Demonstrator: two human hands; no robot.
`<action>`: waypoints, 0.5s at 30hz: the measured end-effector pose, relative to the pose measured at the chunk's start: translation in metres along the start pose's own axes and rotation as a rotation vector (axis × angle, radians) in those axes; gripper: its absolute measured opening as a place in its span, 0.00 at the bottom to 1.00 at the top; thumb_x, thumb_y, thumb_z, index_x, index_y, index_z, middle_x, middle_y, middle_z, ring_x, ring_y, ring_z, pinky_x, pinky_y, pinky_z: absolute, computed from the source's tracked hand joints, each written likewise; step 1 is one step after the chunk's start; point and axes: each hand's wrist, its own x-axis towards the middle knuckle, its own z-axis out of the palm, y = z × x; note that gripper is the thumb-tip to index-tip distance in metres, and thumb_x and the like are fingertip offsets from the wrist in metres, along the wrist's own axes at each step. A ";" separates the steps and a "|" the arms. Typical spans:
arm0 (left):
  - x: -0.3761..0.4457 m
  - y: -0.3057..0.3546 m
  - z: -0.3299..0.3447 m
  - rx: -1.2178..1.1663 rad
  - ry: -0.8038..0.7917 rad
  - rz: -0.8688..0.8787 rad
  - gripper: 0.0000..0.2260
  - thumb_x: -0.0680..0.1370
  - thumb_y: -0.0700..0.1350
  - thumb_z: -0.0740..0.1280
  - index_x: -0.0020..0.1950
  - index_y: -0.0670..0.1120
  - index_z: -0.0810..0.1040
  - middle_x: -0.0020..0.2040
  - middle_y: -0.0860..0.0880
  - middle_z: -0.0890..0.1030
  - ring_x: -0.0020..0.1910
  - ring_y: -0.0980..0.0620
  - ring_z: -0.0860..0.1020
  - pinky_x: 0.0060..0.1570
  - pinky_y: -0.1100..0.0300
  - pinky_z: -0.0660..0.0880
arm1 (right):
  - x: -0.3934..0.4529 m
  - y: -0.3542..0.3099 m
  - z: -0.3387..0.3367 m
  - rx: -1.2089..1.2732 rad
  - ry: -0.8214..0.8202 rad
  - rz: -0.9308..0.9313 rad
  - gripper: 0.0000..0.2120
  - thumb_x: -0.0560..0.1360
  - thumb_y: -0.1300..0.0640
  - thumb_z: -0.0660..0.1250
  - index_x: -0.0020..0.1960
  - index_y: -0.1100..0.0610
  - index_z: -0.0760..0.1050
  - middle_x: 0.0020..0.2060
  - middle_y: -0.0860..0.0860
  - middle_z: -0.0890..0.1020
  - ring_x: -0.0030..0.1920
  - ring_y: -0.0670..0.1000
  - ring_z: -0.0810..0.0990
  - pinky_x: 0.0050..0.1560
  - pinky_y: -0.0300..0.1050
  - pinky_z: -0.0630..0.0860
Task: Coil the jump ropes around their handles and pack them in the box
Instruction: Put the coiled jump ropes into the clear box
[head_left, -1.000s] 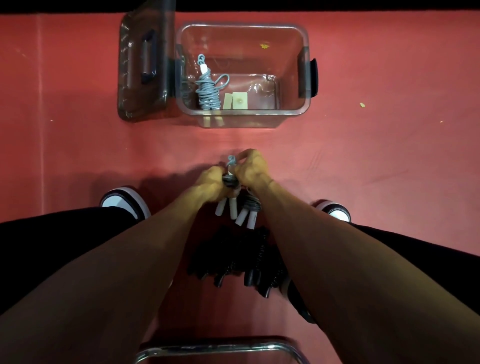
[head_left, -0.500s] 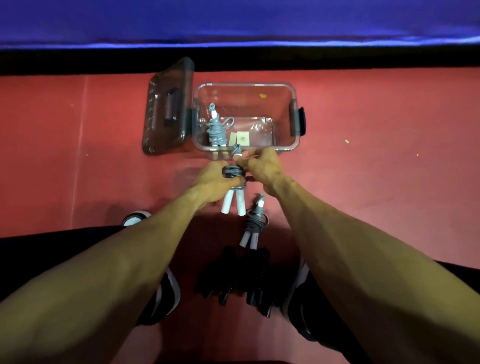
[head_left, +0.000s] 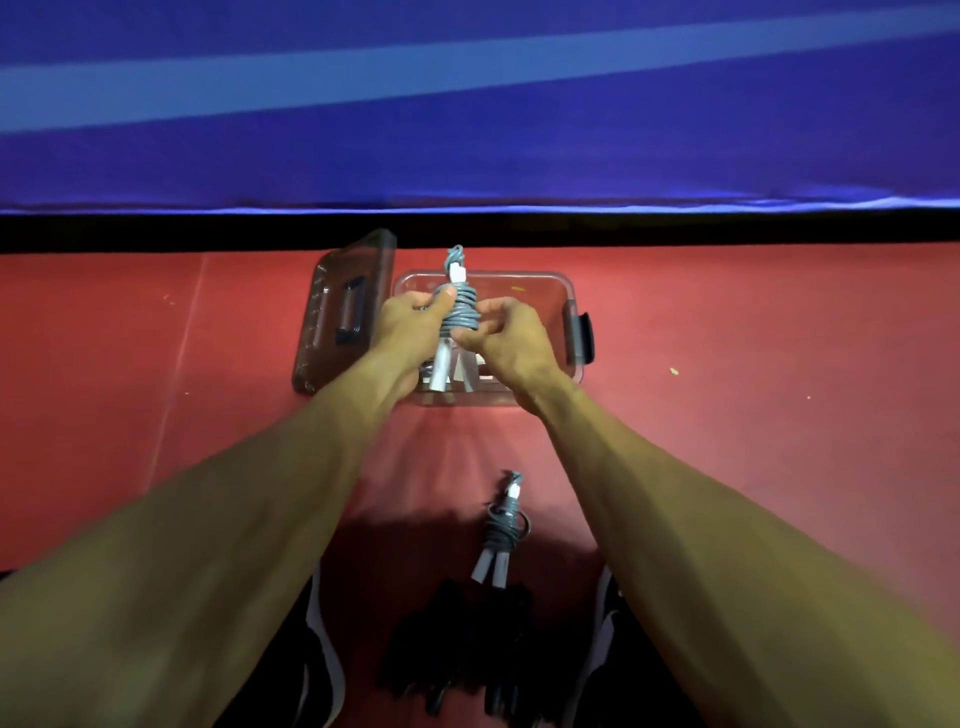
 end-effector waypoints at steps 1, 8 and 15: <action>0.000 0.002 0.003 -0.032 -0.012 -0.032 0.20 0.81 0.57 0.65 0.65 0.45 0.80 0.57 0.46 0.83 0.46 0.51 0.82 0.29 0.69 0.73 | 0.007 0.001 0.001 -0.032 0.048 -0.001 0.15 0.71 0.59 0.77 0.54 0.54 0.76 0.37 0.48 0.80 0.40 0.51 0.81 0.51 0.54 0.82; 0.030 -0.016 0.012 -0.094 -0.100 -0.032 0.19 0.85 0.52 0.61 0.70 0.41 0.74 0.57 0.45 0.78 0.31 0.64 0.79 0.24 0.72 0.71 | 0.051 0.019 0.010 -0.067 0.183 0.016 0.12 0.71 0.61 0.76 0.52 0.55 0.78 0.40 0.50 0.81 0.44 0.54 0.84 0.48 0.51 0.82; 0.049 -0.024 0.021 -0.034 -0.106 -0.012 0.16 0.84 0.58 0.59 0.48 0.50 0.81 0.44 0.51 0.81 0.40 0.56 0.78 0.33 0.68 0.74 | 0.067 0.046 0.015 -0.095 0.140 0.115 0.11 0.75 0.62 0.72 0.57 0.58 0.79 0.48 0.54 0.85 0.51 0.54 0.85 0.57 0.49 0.80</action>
